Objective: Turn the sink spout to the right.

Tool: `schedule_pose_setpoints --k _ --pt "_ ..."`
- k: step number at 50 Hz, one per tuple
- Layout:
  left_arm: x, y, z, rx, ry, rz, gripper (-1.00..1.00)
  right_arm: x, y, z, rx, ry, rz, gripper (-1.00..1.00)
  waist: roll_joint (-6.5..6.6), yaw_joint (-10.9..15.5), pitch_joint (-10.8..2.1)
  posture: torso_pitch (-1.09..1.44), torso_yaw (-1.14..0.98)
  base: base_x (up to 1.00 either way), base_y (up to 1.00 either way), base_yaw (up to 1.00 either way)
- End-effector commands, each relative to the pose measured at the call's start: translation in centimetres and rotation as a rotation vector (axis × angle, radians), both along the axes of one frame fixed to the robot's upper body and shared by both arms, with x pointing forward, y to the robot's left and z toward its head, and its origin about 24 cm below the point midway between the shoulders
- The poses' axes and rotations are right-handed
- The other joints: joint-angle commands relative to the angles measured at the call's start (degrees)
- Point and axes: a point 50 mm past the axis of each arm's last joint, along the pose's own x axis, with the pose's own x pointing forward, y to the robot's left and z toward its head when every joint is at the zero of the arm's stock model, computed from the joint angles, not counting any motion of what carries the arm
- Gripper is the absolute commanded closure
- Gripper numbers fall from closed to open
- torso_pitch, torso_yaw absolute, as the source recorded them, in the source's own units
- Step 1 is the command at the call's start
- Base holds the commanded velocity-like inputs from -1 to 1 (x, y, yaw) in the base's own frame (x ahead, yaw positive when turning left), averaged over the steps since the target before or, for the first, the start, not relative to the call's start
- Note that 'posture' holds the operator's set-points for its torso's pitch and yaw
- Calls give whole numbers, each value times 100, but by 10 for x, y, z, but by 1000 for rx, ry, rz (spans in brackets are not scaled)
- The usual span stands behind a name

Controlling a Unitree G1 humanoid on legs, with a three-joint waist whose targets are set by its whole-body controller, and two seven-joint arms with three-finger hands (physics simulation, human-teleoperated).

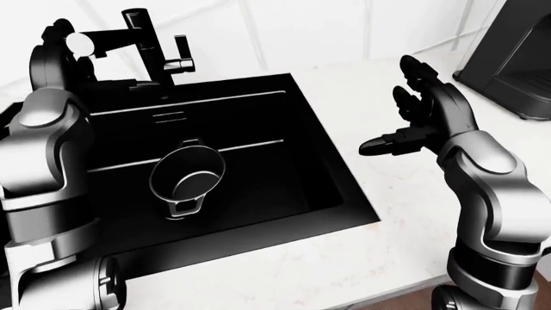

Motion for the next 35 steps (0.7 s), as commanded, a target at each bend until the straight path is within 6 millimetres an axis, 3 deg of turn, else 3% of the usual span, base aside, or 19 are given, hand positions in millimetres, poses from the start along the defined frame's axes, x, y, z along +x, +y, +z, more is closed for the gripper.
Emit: schedule_pose_setpoints --k 1,35 --pt "-6 -3 24 31 -100 0 -100 -4 1 20 -17 -89 3 -100 23 1 -159 0 0 0 0 0" --pt "0 -43 24 46 -97 -92 -100 -7 0 20 -18 -93 1 -100 -24 20 -164 0 0 0 0 0"
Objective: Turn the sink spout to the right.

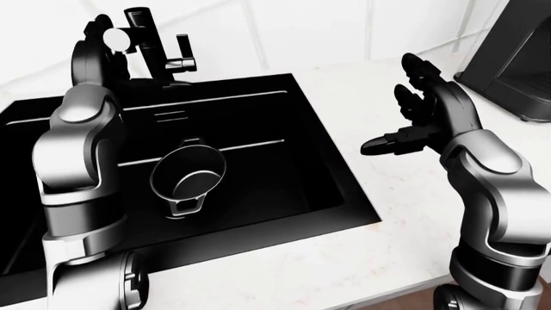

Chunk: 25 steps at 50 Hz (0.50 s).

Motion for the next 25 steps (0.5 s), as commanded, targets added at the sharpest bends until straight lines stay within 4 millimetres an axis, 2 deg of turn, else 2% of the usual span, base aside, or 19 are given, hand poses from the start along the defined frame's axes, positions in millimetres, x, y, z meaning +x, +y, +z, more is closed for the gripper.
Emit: schedule_pose_setpoints --k 1,7,15,25 --pt "-6 -2 23 20 -99 -1 -100 -4 0 16 -16 -88 -2 -100 8 -1 -159 0 0 0 0 0" --pt "-7 -5 22 23 -99 -9 -100 -6 -1 16 -15 -89 -5 -100 4 3 -153 0 0 0 0 0" --pt "-6 -19 8 35 -77 -41 -100 -6 -1 15 -13 -87 -6 -100 7 15 -151 0 0 0 0 0" --pt "-7 -31 7 47 -76 -69 -100 -8 -2 15 -12 -89 -9 -100 13 19 -174 0 0 0 0 0"
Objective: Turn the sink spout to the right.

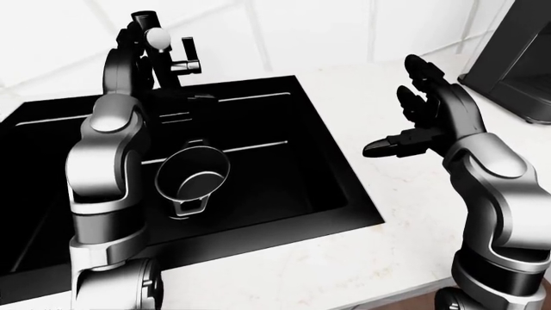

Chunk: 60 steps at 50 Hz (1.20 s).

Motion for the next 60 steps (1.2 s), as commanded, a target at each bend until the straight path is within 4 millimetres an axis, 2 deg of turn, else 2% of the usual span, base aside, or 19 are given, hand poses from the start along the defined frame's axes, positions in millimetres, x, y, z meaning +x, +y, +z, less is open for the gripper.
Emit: schedule_pose_setpoints --k 1,19,39,42,44,50,60 --pt "-5 -2 18 6 -85 0 -100 -4 0 16 -17 -86 -2 -100 -18 -10 -131 0 0 0 0 0" --pt "-6 -16 20 18 -85 -30 -100 -4 1 19 -20 -88 1 -100 -20 -1 -126 0 0 0 0 0" --pt "1 -41 18 26 -75 -80 -100 -5 1 20 -21 -89 -1 -100 -49 29 -125 0 0 0 0 0" --pt "2 -44 18 28 -73 -86 -100 -6 0 26 -21 -90 -2 -100 -55 32 -125 0 0 0 0 0" --pt "1 -47 19 30 -75 -92 -100 -6 0 20 -21 -89 -2 -100 -52 33 -118 0 0 0 0 0" --pt "1 -54 23 36 -77 -104 -100 -8 -1 24 -20 -90 -5 -100 -75 32 -114 0 0 0 0 0" --pt "2 -64 27 43 -81 -121 -100 -9 -1 18 -17 -91 -6 -100 -104 22 -100 0 0 0 0 0"
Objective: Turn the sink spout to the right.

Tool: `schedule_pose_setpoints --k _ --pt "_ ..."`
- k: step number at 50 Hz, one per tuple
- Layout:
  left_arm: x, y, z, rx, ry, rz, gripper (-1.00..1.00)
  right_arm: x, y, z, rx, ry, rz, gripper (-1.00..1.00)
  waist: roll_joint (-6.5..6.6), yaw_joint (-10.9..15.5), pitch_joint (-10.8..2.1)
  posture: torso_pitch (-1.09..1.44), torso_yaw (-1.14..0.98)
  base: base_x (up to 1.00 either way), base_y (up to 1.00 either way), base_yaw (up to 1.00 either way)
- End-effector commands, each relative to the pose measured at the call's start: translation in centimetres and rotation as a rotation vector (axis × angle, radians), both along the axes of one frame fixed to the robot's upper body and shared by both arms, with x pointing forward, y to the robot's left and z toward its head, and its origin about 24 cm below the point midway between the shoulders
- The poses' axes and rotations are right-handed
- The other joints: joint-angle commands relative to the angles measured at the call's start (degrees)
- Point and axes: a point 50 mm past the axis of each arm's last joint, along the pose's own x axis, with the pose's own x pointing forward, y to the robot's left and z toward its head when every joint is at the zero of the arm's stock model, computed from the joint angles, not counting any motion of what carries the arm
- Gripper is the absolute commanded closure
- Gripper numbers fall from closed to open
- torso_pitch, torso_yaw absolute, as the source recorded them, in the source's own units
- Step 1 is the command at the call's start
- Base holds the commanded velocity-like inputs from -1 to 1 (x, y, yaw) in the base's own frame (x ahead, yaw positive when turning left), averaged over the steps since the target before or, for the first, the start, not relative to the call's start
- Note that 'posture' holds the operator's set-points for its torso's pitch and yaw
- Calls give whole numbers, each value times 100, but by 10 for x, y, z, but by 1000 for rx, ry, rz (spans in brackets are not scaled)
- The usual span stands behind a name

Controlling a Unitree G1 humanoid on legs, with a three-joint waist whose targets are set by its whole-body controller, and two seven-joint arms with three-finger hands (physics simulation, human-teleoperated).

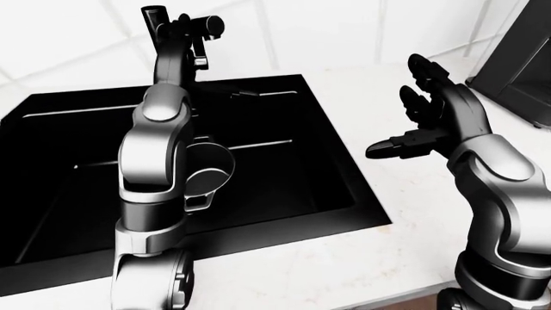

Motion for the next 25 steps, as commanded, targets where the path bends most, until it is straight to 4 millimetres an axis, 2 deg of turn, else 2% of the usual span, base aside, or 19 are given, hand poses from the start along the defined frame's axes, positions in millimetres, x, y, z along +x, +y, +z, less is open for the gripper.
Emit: schedule_pose_setpoints --k 1,18,25 --pt "-5 -5 19 5 -88 -16 -100 -4 0 16 -18 -88 -4 -100 -13 -12 -145 0 0 0 0 0" --pt "-6 -27 32 25 -101 -58 -100 -6 -1 18 -19 -91 -4 -100 -75 -23 -142 0 0 0 0 0" --pt "-1 -37 30 32 -96 -75 -100 -7 -3 18 -18 -92 -7 -100 -89 -21 -133 0 0 0 0 0"
